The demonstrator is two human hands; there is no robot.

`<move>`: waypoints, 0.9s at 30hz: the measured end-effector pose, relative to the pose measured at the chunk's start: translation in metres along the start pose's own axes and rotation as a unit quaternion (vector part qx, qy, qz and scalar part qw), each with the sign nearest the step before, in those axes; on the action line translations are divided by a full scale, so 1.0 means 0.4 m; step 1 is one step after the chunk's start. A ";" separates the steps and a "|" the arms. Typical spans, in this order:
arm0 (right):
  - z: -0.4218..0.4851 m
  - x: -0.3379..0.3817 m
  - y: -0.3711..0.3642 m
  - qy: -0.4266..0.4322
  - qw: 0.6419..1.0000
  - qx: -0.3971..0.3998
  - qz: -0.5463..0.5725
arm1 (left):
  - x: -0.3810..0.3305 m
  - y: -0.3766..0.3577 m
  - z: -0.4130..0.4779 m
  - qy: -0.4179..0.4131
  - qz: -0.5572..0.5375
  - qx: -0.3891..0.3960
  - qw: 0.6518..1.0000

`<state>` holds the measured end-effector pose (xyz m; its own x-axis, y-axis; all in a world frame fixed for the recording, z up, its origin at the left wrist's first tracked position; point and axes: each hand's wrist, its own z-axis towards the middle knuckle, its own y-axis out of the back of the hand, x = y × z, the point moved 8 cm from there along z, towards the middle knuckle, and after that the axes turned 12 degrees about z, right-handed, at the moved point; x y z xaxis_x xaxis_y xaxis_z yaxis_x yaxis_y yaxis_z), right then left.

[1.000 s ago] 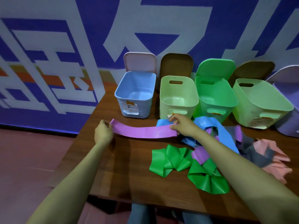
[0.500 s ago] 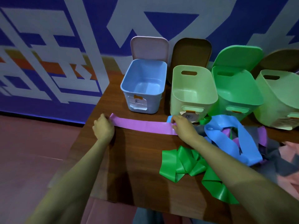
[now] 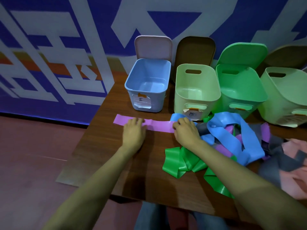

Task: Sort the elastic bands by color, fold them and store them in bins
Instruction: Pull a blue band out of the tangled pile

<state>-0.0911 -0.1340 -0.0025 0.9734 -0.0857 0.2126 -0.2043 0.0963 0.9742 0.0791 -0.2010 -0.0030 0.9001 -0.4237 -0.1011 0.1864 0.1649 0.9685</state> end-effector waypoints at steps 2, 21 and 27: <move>-0.017 -0.017 0.018 -0.024 0.999 0.006 0.022 | -0.098 -0.022 -0.026 -0.052 0.032 0.046 0.997; -0.424 -0.434 0.223 -0.243 0.960 -0.097 0.105 | -0.620 -0.059 -0.094 -0.023 -0.282 0.204 0.937; -0.462 -0.480 0.286 -0.271 0.835 -0.266 0.398 | -0.629 -0.055 -0.074 -0.088 -0.173 0.180 0.964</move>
<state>-0.2822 0.0768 0.0542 0.3311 -0.2069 0.9206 -0.5483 0.7518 0.3662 -0.1398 -0.0718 -0.0055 0.7225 -0.5472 -0.4226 0.2864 -0.3195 0.9033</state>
